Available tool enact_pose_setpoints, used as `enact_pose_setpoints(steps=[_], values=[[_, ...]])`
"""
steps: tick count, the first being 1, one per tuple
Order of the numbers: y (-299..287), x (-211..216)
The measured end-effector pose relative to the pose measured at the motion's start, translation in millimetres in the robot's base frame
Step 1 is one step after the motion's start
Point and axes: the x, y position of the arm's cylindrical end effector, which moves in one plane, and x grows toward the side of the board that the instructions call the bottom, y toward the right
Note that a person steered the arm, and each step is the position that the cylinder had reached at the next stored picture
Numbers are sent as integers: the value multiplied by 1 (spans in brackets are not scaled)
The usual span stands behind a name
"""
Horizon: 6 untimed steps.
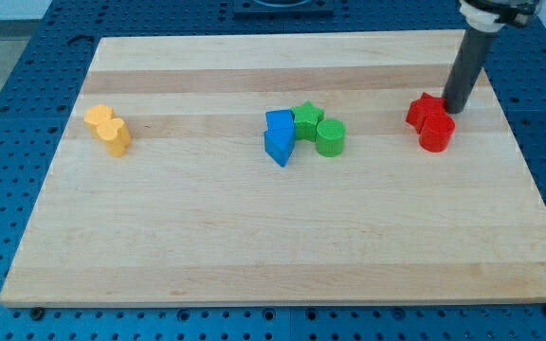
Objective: Move the red circle closer to the red star
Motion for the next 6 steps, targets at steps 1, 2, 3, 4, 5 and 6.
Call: enact_pose_setpoints(steps=[1, 2, 3, 4, 5, 6], values=[[-37, 10], [-58, 11], [-39, 7], [20, 8], [41, 36], [17, 53]])
